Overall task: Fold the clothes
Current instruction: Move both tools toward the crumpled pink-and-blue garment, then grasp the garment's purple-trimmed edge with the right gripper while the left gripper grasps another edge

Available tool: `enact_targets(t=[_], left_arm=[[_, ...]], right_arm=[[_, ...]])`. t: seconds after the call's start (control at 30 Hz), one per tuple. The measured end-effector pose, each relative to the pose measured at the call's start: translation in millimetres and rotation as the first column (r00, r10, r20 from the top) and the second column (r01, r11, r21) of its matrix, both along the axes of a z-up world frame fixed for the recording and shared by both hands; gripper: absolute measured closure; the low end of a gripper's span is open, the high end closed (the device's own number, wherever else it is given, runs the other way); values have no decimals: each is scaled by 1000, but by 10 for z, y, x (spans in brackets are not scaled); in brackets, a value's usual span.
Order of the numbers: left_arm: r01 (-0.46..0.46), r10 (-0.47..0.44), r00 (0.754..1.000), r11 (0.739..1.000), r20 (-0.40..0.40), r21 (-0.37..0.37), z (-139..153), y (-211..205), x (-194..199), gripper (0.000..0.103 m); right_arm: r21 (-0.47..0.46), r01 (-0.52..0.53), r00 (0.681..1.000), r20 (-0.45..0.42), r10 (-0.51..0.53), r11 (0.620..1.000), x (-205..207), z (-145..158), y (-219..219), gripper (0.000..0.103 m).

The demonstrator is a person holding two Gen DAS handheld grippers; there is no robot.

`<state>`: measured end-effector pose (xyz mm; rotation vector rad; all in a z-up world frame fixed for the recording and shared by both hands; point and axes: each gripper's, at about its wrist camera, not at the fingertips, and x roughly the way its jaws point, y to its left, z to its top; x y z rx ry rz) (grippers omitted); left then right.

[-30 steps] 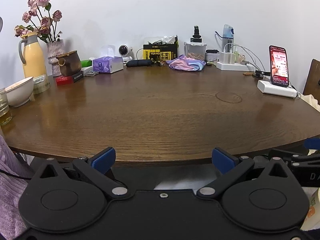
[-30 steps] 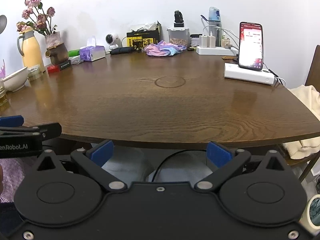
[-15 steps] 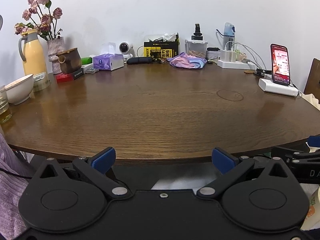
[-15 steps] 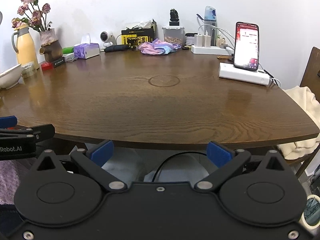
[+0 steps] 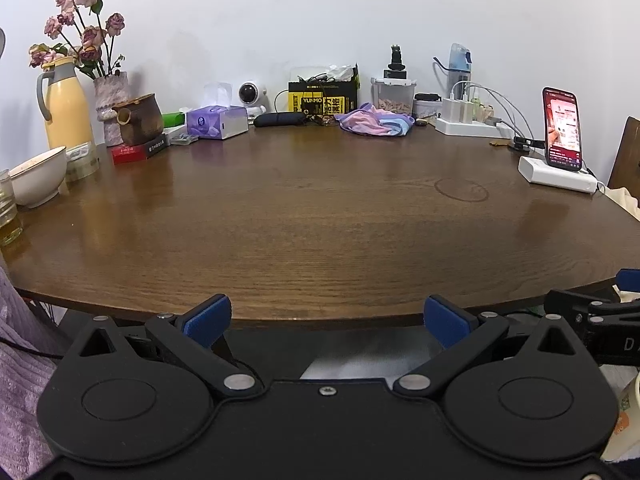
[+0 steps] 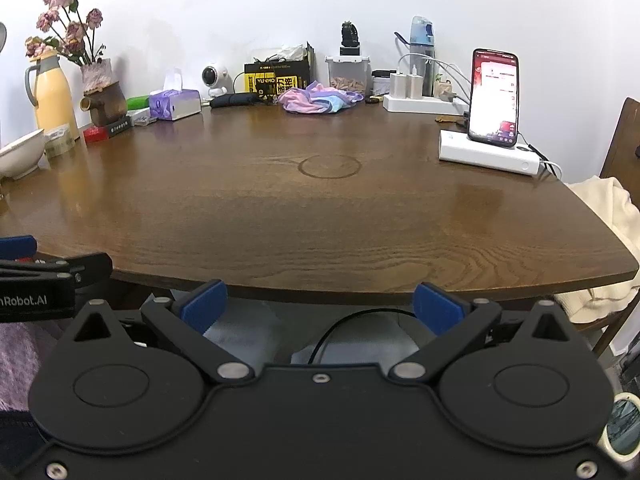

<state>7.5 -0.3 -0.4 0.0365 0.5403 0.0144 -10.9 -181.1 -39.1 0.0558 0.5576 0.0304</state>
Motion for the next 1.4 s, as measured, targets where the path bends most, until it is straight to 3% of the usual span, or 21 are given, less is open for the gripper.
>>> enact_targets(t=[0.2, 0.37, 0.57, 0.63, 0.8, 0.93, 1.03, 1.17, 1.2, 1.23, 1.3, 1.37, 1.4], left_arm=[[37, -37, 999, 999, 14, -18, 94, 10, 236, 0], [76, -73, 993, 997, 95, -22, 317, 45, 666, 0], [87, -100, 961, 994, 259, 61, 632, -43, 1415, 0], [87, -111, 955, 991, 274, 97, 712, -118, 1673, 0], [24, -50, 982, 989, 182, 143, 838, -272, 2687, 0], [72, -81, 991, 993, 105, 92, 795, -294, 3384, 0], [94, -108, 988, 988, 112, 123, 612, -313, 3819, 0], [122, -136, 988, 979, 75, 164, 403, -290, 4231, 0], [126, -141, 987, 978, 81, 167, 357, -281, 4283, 0], [133, -149, 985, 978, 91, 163, 329, -264, 4302, 0], [149, -167, 979, 977, 114, 152, 301, -224, 4321, 0], [151, -178, 972, 974, 151, 171, 293, -233, 4326, 0], [156, -187, 969, 970, 161, 189, 289, -252, 4309, 0]], right_arm=[[-8, -32, 995, 95, 32, 999, 121, 80, -37, 1], [-36, -49, 984, 172, 55, 998, 468, 278, -93, 1], [-16, -71, 966, 249, 72, 997, 1227, 687, -249, 1], [-53, -76, 965, 248, 87, 996, 1646, 818, -265, 1], [-217, -108, 964, 217, 156, 970, 2820, 952, -116, 1], [-318, -181, 963, 135, 233, 931, 3807, 830, 15, 1], [-377, -201, 966, 77, 247, 904, 4485, 669, 78, 2], [-379, -271, 958, -15, 287, 885, 5128, 380, 154, 6], [-383, -284, 955, -33, 294, 879, 5249, 288, 194, 24], [-383, -293, 953, -50, 298, 876, 5320, 222, 228, 51], [-376, -313, 950, -117, 291, 872, 5601, 37, 265, 56], [-365, -309, 951, -112, 288, 878, 5688, -22, 256, 71], [-342, -304, 953, -101, 287, 889, 5680, -8, 235, 98]])
